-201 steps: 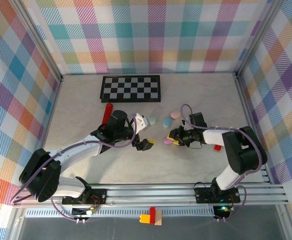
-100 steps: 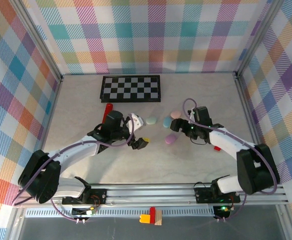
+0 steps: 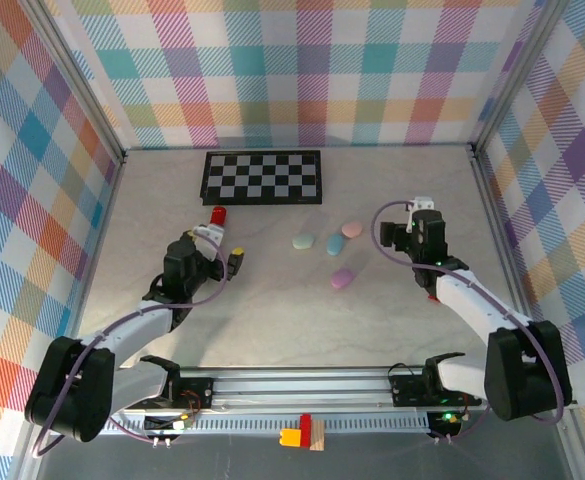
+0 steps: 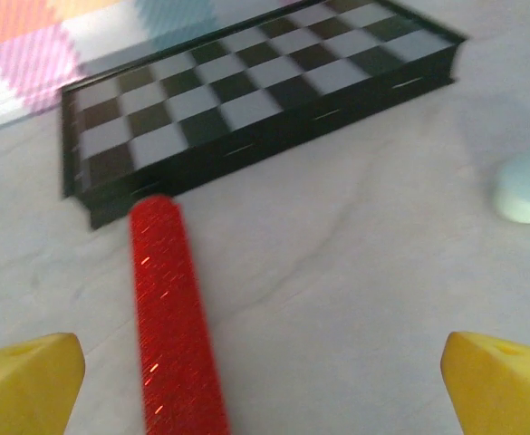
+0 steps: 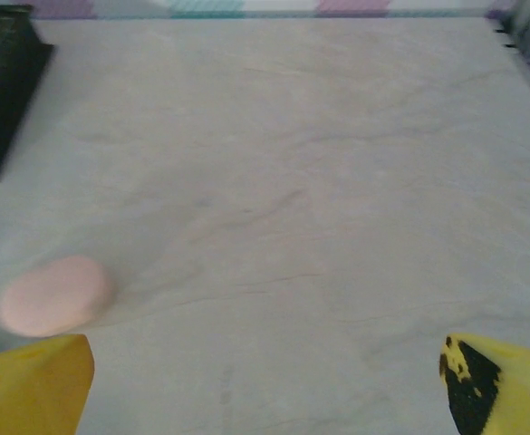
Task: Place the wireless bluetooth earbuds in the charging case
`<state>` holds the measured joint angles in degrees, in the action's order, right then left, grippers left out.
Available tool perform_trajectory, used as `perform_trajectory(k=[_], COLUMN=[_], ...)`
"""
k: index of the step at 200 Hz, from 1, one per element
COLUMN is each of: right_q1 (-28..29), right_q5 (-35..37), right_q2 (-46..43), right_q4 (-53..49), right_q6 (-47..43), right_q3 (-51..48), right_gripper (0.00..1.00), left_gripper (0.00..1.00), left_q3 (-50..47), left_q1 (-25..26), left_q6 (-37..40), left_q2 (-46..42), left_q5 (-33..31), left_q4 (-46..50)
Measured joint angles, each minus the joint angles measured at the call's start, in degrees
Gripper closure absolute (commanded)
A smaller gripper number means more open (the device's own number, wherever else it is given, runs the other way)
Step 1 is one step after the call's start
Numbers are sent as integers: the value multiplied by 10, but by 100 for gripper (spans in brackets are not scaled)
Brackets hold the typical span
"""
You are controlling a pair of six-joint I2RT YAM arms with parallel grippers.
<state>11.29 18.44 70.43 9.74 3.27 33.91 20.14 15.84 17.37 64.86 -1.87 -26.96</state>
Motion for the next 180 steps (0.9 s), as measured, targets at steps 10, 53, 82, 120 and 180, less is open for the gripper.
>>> perform_trajectory(k=[10, 53, 82, 120, 180], right_q1=[-15, -82, -110, -112, -112], right_q5=[0, -50, -98, -147, -162], right_q2=[16, 97, 153, 172, 172], right_q4=[36, 198, 278, 334, 353], right_q6=[-9, -9, -8, -10, -12], right_q3=[-22, -92, -106, -106, -106], right_gripper=[0, 1, 1, 1, 1], left_gripper=[0, 0, 0, 0, 0], left_q3=[-14, -32, -17, 4, 30], left_q1=[-13, -61, -80, -102, -112], left_q6=[-8, -47, -75, -114, -144], left_q2=[8, 95, 131, 200, 255], left_q5=[-12, -38, -31, -25, -32], left_q4=[-17, -115, -128, -193, -212])
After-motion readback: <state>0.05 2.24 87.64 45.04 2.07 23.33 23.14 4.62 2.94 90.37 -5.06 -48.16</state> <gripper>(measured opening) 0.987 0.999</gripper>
